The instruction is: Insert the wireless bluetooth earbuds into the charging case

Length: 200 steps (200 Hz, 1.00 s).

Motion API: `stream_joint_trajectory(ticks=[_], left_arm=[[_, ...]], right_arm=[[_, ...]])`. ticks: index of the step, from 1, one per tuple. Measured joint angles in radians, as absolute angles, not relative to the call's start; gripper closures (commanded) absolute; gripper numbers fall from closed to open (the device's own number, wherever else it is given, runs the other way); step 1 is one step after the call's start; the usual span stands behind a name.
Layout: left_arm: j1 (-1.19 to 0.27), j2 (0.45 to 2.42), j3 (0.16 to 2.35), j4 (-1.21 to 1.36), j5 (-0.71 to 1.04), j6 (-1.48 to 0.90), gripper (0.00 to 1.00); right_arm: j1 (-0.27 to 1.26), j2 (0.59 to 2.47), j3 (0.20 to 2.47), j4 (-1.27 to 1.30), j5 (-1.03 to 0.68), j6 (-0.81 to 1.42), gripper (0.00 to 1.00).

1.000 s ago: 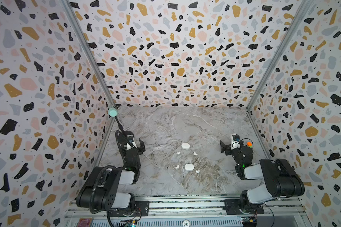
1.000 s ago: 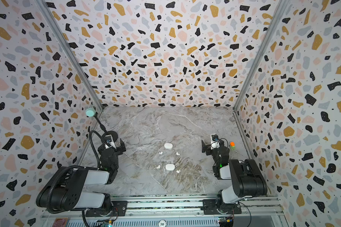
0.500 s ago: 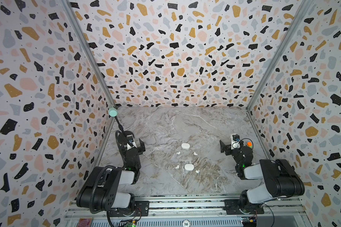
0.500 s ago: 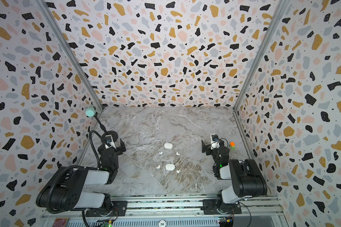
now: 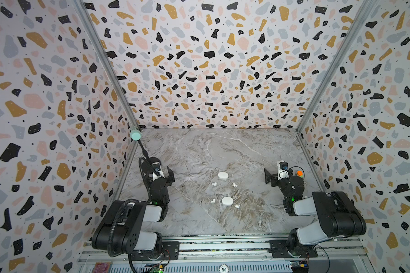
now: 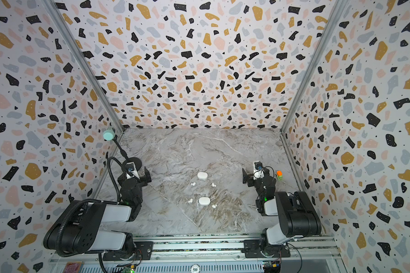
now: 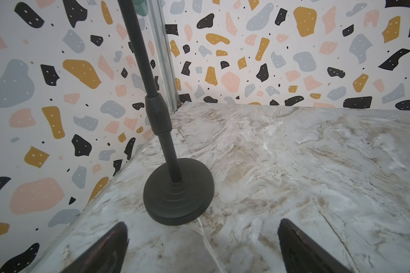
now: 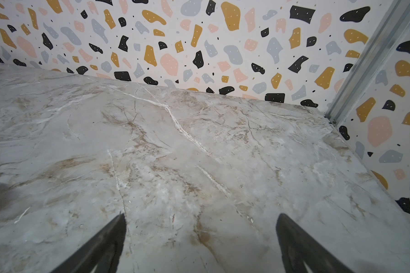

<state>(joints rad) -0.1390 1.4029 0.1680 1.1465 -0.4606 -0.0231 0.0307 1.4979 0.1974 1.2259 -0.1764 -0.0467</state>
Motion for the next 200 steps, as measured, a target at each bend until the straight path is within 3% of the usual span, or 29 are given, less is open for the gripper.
stream_joint_trajectory(ticks=[115,142,174,200], left_arm=[[-0.139,1.403,0.168,1.147,-0.461,-0.023,0.0],[-0.139,1.378,0.177,1.104,-0.47,-0.033,0.0],[-0.139,1.235,0.313,0.854,-0.509,-0.075,0.0],[-0.139,1.072,0.366,0.772,-0.486,-0.136,0.0]], right_arm=[[0.031,1.498,0.197,1.225,-0.175,-0.047,0.01],[0.065,1.484,0.198,1.207,-0.081,-0.045,0.01],[0.146,1.324,0.24,1.033,0.068,-0.046,0.01],[0.178,1.163,0.303,0.911,0.086,-0.032,0.01]])
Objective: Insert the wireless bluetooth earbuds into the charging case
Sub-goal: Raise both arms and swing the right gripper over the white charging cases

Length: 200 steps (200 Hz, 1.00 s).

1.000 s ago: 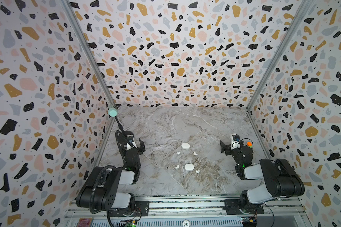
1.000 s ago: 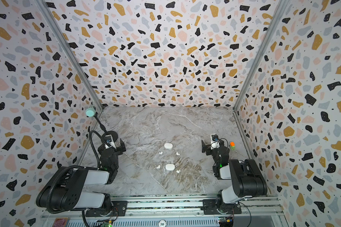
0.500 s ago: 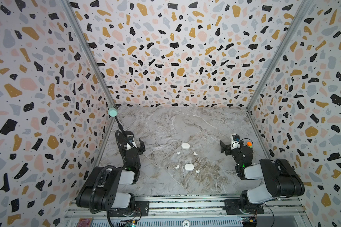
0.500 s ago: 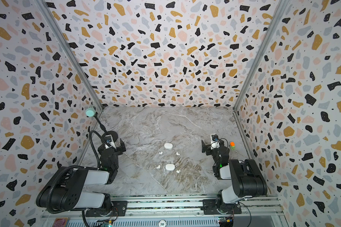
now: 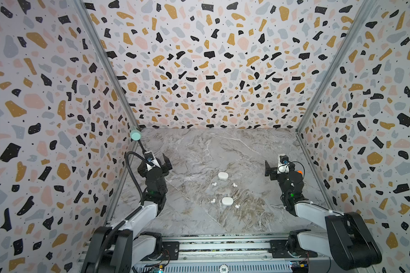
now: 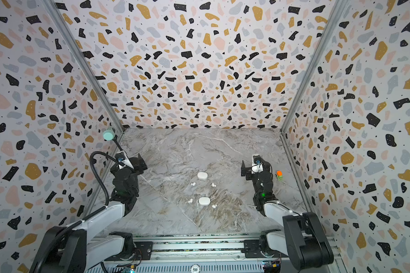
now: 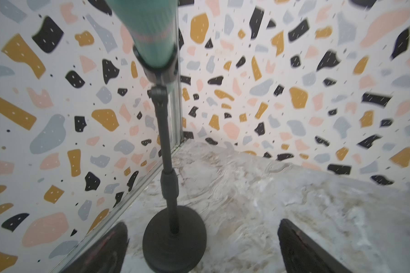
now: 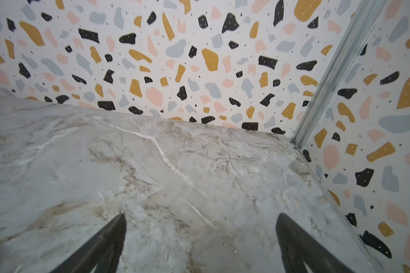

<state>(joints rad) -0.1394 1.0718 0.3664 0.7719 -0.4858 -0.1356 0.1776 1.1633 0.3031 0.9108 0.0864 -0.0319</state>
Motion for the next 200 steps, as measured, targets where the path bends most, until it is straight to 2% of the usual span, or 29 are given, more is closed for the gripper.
stream_joint_trajectory(ticks=[19,37,78,108,132,200], left_arm=[[-0.139,0.952,0.367,0.738,-0.474,-0.239,0.0],[-0.14,0.849,0.382,0.651,-0.505,-0.451,0.0],[-0.139,0.859,0.554,0.341,-0.512,-0.742,0.0],[-0.14,0.899,0.65,0.171,-0.414,-0.782,0.0],[-0.14,0.963,0.733,0.025,-0.343,-0.778,0.0],[-0.161,0.992,0.684,-0.186,-0.157,-0.735,0.0]], right_arm=[[0.184,1.026,0.338,0.818,0.093,0.064,0.01],[0.17,0.921,0.402,0.711,0.086,0.211,0.01],[0.146,0.782,0.41,0.638,0.051,0.455,0.01],[0.179,0.797,0.421,0.56,0.033,0.498,0.01],[0.255,0.846,0.503,0.391,0.075,0.496,0.01],[0.344,0.951,0.727,-0.012,0.125,0.518,0.01]])
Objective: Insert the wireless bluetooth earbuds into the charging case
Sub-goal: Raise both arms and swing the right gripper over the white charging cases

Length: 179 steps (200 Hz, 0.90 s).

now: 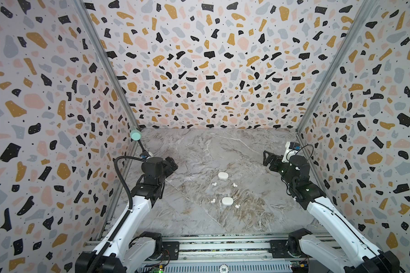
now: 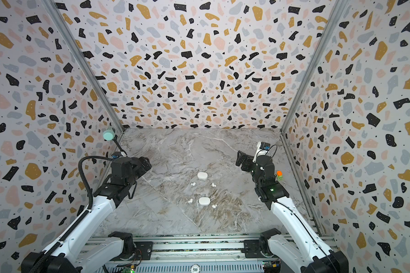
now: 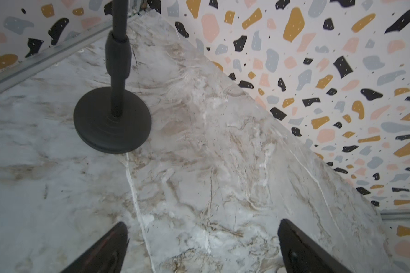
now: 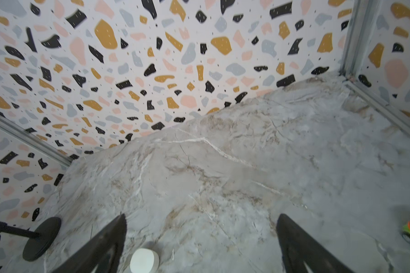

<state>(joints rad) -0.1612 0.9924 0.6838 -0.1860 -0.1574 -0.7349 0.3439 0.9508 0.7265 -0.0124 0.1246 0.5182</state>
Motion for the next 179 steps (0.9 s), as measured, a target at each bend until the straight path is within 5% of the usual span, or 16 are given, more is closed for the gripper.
stream_joint_trajectory(ticks=[111,179], left_arm=[[-0.507,0.994,0.683,-0.293,-0.273,-0.67,0.0],[-0.535,0.989,0.766,-0.376,-0.332,-0.586,0.0]], right_arm=[[0.681,1.225,0.873,-0.433,0.139,0.679,0.01],[0.763,1.457,1.137,-0.63,0.157,0.806,0.01]])
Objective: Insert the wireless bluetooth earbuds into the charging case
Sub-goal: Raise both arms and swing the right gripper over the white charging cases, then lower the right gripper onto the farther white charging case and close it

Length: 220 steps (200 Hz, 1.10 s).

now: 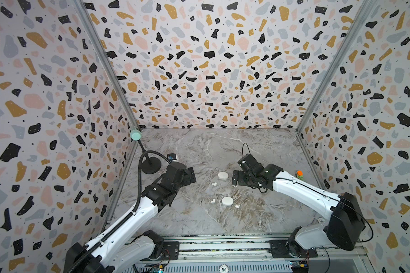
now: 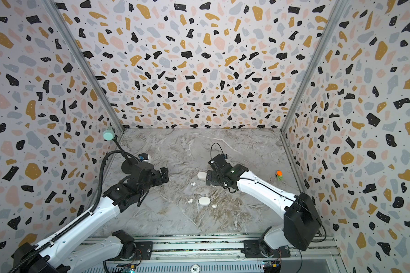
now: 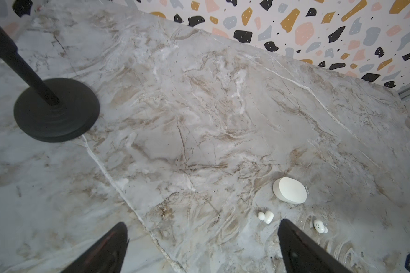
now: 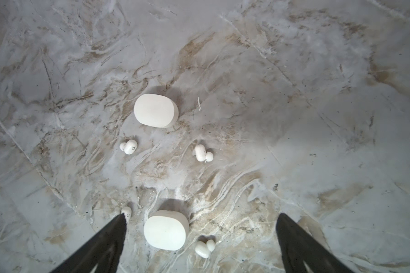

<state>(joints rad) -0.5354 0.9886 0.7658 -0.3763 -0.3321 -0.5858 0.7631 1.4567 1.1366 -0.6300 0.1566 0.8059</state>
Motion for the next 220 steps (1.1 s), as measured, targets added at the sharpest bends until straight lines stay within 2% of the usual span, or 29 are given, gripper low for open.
stream_joint_trajectory(ticks=[70,175,220], left_arm=[[-0.543,0.798,0.627,-0.328,-0.385,-0.548,0.0],[-0.568,0.822,0.627,-0.313,-0.402,-0.518,0.0],[-0.572,0.827,0.627,-0.313,-0.401,-0.512,0.0]], right_arm=[[0.768,1.703,1.431,-0.736,0.142,0.875,0.01],[0.77,2.173,1.911,-0.925,0.083,0.917,0.0],[0.771,2.24,1.947,-0.963,0.067,0.915,0.02]])
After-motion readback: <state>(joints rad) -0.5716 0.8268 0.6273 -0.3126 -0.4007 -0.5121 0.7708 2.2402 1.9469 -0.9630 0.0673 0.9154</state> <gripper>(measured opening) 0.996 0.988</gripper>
